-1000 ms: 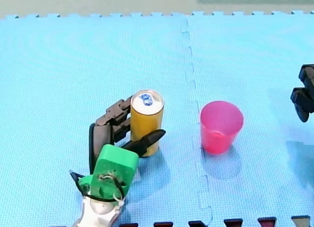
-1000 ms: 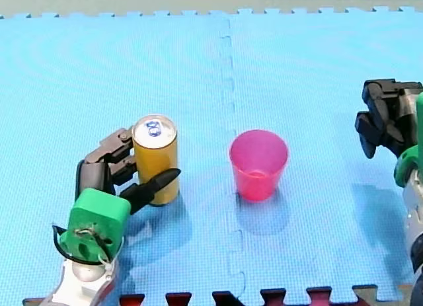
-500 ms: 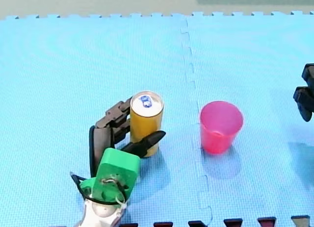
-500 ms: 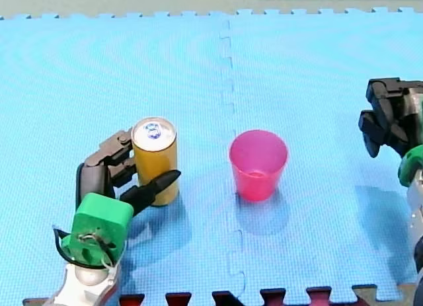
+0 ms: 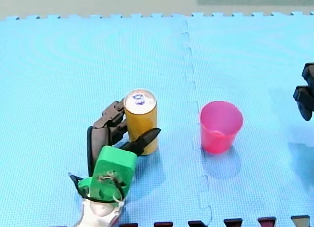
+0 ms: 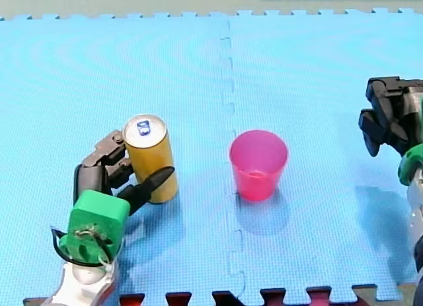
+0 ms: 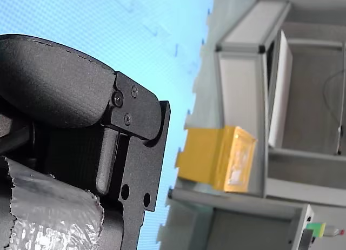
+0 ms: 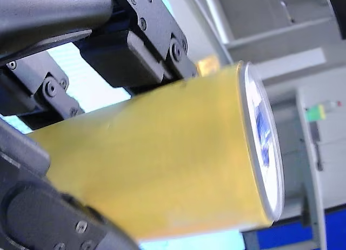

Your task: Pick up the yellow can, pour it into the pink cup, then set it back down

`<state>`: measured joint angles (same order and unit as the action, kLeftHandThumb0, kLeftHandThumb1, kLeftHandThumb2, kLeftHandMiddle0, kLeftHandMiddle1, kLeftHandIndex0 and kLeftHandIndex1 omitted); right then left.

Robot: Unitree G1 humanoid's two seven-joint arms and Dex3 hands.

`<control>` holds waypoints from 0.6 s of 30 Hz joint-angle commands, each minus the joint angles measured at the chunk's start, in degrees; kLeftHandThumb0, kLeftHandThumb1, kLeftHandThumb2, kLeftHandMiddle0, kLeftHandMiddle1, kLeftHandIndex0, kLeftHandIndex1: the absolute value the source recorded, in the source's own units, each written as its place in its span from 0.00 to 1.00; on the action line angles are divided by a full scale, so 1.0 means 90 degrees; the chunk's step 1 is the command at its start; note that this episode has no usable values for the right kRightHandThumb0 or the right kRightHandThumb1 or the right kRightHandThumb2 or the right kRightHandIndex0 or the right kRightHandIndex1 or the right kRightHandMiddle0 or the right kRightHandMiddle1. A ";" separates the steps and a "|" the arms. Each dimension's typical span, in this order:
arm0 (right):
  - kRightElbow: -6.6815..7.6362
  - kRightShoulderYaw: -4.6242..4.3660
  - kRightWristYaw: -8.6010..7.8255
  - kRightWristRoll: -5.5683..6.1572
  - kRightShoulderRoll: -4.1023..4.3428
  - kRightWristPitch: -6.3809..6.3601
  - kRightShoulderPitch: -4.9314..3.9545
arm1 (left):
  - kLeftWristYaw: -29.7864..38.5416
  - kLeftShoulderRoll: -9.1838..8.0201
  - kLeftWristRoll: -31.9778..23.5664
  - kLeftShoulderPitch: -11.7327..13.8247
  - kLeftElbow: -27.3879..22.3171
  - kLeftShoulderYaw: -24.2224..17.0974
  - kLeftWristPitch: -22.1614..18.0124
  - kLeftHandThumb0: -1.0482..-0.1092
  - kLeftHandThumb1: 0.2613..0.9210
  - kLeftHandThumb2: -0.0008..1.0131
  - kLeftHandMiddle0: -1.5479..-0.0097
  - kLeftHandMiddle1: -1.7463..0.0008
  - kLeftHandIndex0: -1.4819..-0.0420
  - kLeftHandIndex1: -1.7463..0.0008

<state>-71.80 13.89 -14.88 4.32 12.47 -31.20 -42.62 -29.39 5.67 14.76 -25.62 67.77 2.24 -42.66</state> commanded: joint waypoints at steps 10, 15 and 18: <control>0.0024 -0.0037 0.0078 -0.0007 0.0026 0.0034 -0.0035 | -0.0465 -0.0273 0.0581 -0.0019 -0.0176 0.0491 0.0699 0.01 0.77 0.00 0.82 1.00 0.86 1.00; 0.0028 -0.0039 0.0089 0.0003 0.0016 0.0059 -0.0050 | -0.0445 -0.0376 0.0684 -0.0027 -0.0207 0.0642 0.0690 0.00 0.79 0.01 0.85 1.00 0.88 1.00; 0.0037 -0.0050 0.0110 -0.0004 0.0005 0.0066 -0.0053 | -0.0434 -0.0413 0.0711 -0.0021 -0.0235 0.0694 0.0692 0.00 0.80 0.01 0.87 1.00 0.89 1.00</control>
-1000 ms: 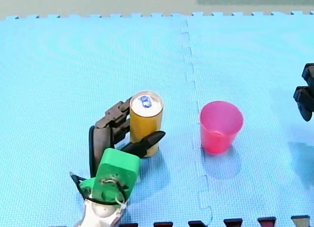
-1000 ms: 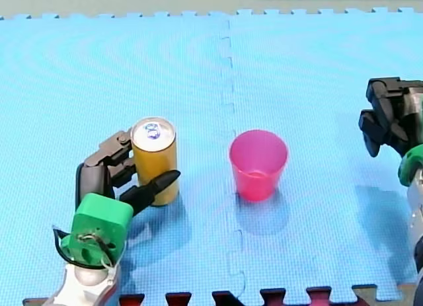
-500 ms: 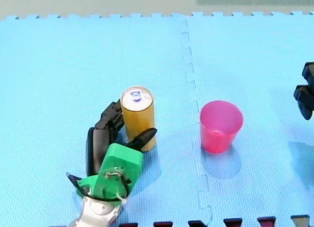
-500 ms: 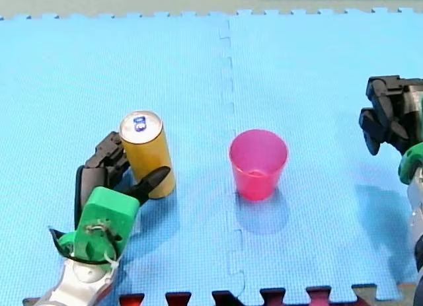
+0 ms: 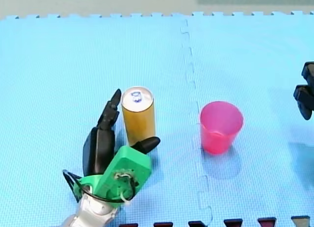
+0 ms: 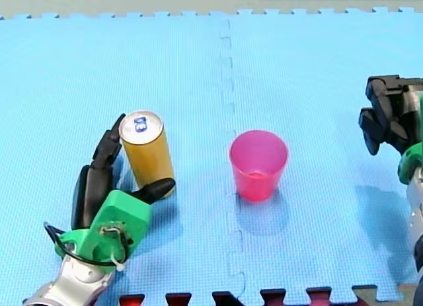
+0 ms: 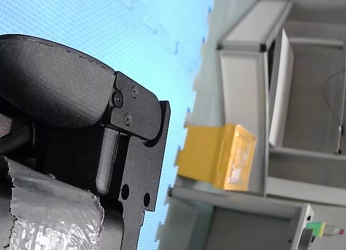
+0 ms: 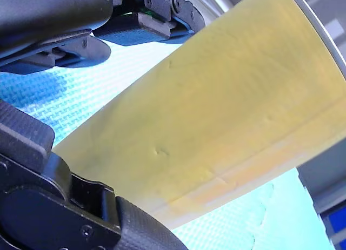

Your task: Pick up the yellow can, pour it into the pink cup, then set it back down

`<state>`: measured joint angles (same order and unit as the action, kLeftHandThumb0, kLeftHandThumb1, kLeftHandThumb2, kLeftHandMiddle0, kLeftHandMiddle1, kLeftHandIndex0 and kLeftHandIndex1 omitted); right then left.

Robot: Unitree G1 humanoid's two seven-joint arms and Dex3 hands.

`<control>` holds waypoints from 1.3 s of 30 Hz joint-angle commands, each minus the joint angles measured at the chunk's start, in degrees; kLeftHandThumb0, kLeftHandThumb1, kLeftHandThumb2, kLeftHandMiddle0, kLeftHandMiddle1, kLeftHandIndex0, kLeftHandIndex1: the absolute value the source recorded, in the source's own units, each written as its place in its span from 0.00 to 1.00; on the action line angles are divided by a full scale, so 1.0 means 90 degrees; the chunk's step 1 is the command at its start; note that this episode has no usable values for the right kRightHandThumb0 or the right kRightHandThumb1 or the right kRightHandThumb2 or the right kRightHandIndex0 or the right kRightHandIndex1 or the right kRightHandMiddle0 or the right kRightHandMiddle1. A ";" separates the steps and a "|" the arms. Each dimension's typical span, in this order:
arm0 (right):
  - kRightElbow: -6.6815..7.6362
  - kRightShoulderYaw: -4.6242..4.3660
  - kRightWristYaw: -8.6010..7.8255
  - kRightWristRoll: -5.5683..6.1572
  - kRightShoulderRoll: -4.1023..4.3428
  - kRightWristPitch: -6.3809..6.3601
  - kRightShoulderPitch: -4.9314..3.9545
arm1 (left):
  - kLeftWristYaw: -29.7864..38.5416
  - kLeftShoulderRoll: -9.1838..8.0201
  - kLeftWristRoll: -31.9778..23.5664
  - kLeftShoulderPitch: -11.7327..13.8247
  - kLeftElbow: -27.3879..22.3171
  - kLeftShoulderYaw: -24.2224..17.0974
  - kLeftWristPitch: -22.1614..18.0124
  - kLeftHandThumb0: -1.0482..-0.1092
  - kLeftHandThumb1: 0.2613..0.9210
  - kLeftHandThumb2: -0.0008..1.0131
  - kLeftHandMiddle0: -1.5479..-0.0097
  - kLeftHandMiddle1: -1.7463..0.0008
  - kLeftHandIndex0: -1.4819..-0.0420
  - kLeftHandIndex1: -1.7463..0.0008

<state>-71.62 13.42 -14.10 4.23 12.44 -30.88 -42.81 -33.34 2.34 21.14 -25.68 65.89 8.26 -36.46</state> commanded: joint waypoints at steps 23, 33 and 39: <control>0.0014 -0.0014 0.0041 0.0002 0.0019 0.0036 -0.0009 | 0.1951 -0.0329 -0.1279 0.0685 -0.1590 -0.0504 -0.0224 0.00 0.88 0.02 0.94 1.00 0.94 1.00; -0.0032 -0.0024 0.0030 -0.0018 0.0056 0.0026 -0.0010 | 0.2588 -0.0325 -0.1577 0.1133 -0.2569 -0.0656 0.0221 0.00 0.88 0.01 0.96 1.00 0.95 1.00; -0.0037 -0.0047 0.0080 -0.0048 0.0050 0.0004 -0.0009 | 0.2680 -0.0306 -0.1577 0.1224 -0.2778 -0.0690 0.0390 0.00 0.87 0.00 0.95 1.00 0.96 1.00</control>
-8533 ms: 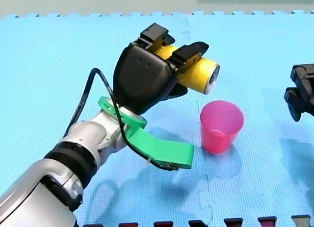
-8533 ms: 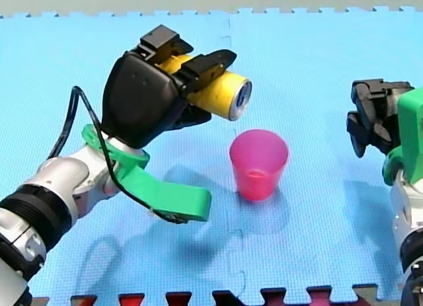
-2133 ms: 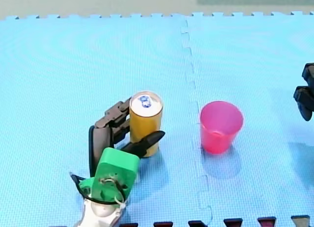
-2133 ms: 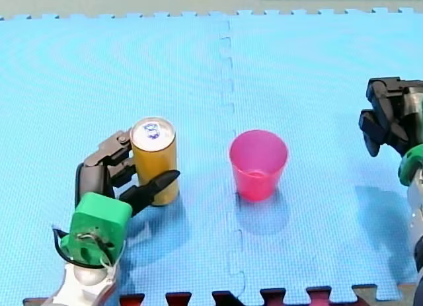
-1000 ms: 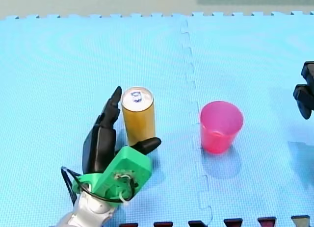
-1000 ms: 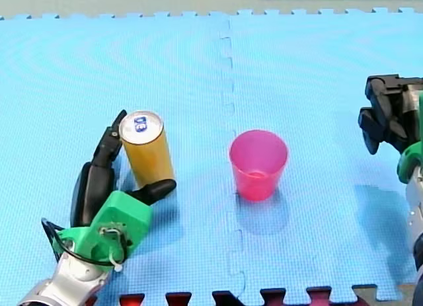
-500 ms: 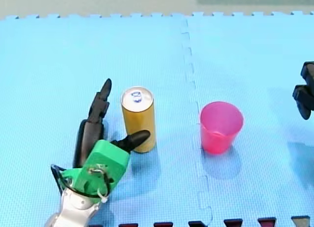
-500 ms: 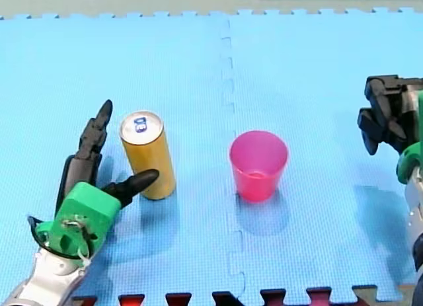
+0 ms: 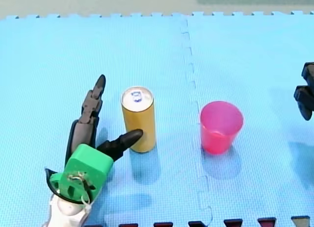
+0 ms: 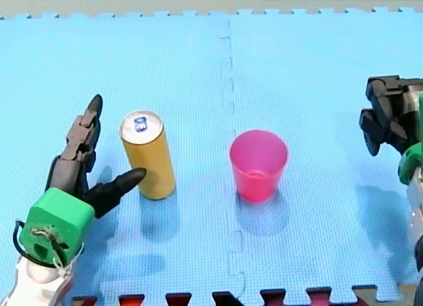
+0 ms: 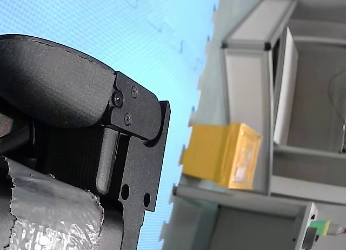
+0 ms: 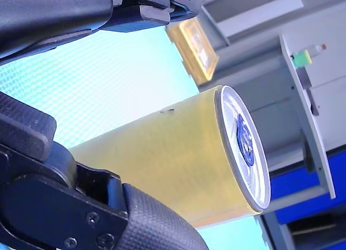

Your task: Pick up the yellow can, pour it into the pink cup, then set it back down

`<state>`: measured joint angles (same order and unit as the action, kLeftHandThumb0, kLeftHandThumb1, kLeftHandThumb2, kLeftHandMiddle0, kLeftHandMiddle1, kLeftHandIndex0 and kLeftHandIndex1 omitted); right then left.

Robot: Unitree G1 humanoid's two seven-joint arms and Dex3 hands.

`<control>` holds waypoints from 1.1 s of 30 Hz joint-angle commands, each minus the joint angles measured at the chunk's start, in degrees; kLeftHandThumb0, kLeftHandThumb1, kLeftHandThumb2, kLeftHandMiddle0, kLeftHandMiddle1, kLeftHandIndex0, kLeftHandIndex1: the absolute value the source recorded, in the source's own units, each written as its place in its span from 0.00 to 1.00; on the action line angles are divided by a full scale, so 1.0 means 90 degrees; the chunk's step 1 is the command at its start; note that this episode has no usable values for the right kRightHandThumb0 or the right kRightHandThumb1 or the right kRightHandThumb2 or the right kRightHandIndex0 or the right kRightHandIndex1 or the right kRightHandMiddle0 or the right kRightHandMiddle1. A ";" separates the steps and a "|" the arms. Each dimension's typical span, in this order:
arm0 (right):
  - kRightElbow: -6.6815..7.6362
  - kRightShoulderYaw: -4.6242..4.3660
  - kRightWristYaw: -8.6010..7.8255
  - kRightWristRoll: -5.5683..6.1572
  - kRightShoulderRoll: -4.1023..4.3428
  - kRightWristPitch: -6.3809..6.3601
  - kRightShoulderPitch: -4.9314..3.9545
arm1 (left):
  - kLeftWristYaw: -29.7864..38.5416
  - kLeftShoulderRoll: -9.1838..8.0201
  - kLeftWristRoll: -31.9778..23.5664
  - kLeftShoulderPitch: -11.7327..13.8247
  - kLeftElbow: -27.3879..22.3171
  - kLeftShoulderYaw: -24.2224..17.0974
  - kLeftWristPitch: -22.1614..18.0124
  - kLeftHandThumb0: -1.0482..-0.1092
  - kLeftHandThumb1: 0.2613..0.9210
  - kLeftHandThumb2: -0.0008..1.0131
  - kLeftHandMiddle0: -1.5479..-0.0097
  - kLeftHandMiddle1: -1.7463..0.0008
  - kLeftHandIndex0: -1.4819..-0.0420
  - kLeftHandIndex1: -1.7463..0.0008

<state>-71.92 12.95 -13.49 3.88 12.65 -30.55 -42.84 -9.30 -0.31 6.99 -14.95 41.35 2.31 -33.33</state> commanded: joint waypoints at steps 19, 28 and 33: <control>-0.0009 0.0010 -0.0014 0.0000 0.0037 -0.0009 -0.0016 | 0.0429 0.0031 -0.0148 0.0110 -0.0043 -0.0070 0.0090 0.00 0.91 0.01 0.95 1.00 0.96 1.00; -0.0006 0.0018 -0.0047 0.0011 0.0057 0.0046 -0.0036 | 0.0624 0.0055 -0.0216 0.0161 0.0012 -0.0095 0.0085 0.00 0.92 0.01 0.95 0.99 0.96 1.00; 0.0004 0.0015 -0.0039 0.0008 0.0049 0.0048 -0.0035 | 0.0674 0.0065 -0.0240 0.0153 0.0063 -0.0122 0.0036 0.00 0.92 0.01 0.94 0.99 0.96 1.00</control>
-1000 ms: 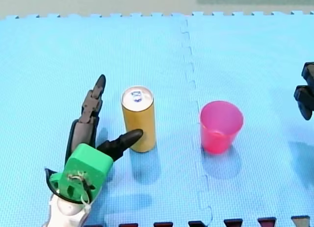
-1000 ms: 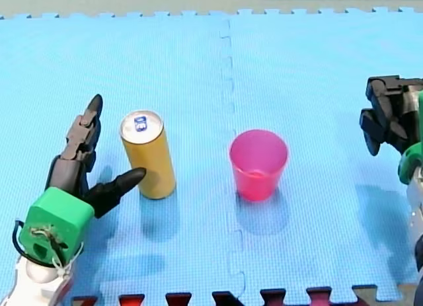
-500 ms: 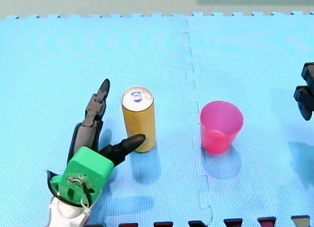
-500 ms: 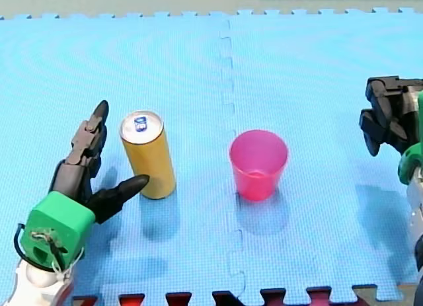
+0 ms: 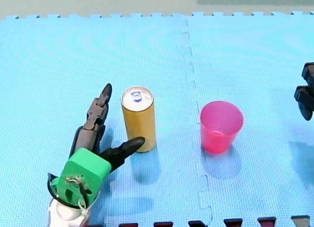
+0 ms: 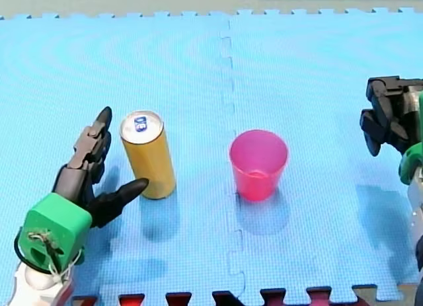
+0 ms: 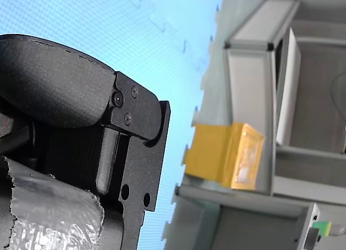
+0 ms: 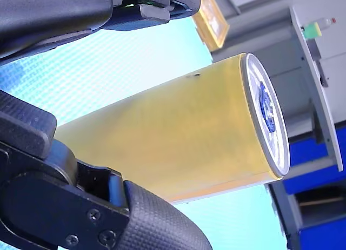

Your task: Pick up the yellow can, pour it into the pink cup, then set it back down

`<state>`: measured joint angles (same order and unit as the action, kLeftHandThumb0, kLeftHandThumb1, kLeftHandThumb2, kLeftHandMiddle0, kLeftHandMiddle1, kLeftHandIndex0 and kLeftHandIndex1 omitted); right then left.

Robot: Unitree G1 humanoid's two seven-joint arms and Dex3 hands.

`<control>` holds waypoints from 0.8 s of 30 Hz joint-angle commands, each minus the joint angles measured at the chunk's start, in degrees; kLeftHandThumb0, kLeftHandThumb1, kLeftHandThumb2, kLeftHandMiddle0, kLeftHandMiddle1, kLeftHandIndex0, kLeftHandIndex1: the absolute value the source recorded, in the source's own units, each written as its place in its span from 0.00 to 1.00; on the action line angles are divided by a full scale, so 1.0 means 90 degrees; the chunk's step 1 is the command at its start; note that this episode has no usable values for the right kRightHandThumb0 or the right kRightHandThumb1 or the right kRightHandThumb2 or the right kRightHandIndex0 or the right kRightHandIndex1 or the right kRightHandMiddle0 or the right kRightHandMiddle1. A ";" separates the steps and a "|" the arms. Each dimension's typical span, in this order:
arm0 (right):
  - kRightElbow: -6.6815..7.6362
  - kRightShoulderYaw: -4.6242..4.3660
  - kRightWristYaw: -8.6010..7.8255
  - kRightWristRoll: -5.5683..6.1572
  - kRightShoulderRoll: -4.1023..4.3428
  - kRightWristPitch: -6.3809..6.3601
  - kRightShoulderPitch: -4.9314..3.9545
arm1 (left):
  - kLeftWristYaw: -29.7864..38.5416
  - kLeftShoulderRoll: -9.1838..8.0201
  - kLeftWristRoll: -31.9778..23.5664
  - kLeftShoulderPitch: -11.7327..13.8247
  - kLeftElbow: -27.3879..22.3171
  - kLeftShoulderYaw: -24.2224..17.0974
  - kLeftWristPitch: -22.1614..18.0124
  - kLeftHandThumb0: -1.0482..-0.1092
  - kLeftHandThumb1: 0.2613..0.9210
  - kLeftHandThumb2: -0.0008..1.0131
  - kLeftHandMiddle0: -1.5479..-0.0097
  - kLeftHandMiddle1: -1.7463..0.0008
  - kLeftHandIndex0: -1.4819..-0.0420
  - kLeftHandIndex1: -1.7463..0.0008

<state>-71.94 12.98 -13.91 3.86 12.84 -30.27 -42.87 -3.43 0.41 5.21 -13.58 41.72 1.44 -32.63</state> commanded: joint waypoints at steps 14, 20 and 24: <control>0.0009 0.0012 0.0037 0.0010 0.0015 0.0050 -0.0039 | 0.0099 -0.0024 -0.0089 -0.0030 -0.0025 -0.0076 -0.0031 0.00 0.93 0.01 0.94 0.99 0.96 1.00; -0.0006 0.0012 0.0041 0.0012 0.0013 0.0080 -0.0066 | 0.0046 -0.0043 -0.0030 -0.0082 0.0028 -0.0074 -0.0036 0.00 0.93 0.01 0.94 0.99 0.96 1.00; -0.0014 0.0012 0.0049 0.0010 0.0012 0.0088 -0.0077 | 0.0022 -0.0050 -0.0014 -0.0103 0.0039 -0.0068 -0.0030 0.00 0.93 0.01 0.94 0.99 0.96 1.00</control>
